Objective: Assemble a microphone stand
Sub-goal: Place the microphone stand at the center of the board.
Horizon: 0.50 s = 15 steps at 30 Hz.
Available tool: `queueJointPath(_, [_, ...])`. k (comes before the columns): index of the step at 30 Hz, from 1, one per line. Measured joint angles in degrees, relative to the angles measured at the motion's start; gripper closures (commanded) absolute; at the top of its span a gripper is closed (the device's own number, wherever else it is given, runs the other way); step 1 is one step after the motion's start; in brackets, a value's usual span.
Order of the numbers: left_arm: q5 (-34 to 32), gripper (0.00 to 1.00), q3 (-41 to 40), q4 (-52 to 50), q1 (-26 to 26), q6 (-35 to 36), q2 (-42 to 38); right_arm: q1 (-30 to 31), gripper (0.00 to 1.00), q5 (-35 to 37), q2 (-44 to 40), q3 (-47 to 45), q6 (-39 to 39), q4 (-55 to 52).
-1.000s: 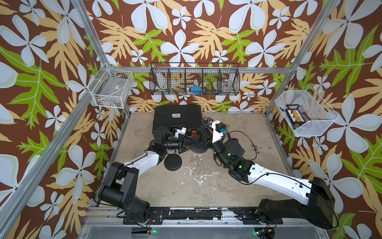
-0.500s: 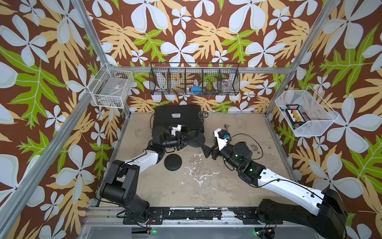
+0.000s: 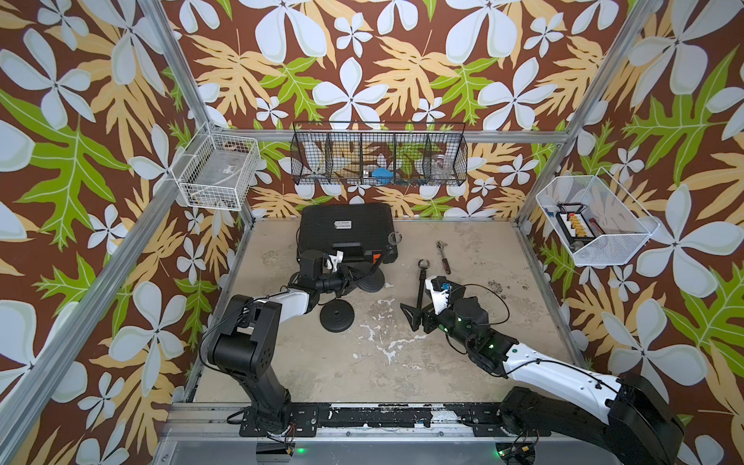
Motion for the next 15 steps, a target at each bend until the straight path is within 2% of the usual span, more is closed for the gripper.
queueJointPath(5, [-0.9, 1.00, -1.4, 0.3, 0.0, 1.0, 1.8, -0.8, 0.00, -0.1, -0.8, -0.7, 0.0, 0.2])
queueJointPath(10, [-3.1, 1.00, -0.4, -2.6, 0.0, 3.8, -2.6, -1.3, 0.00, -0.3, -1.2, -1.1, 0.0, 0.3])
queueJointPath(15, [-3.0, 1.00, -0.5, -1.1, 0.0, 4.9, -3.2, -1.5, 0.00, -1.3, -1.1, -1.7, 0.2, 0.7])
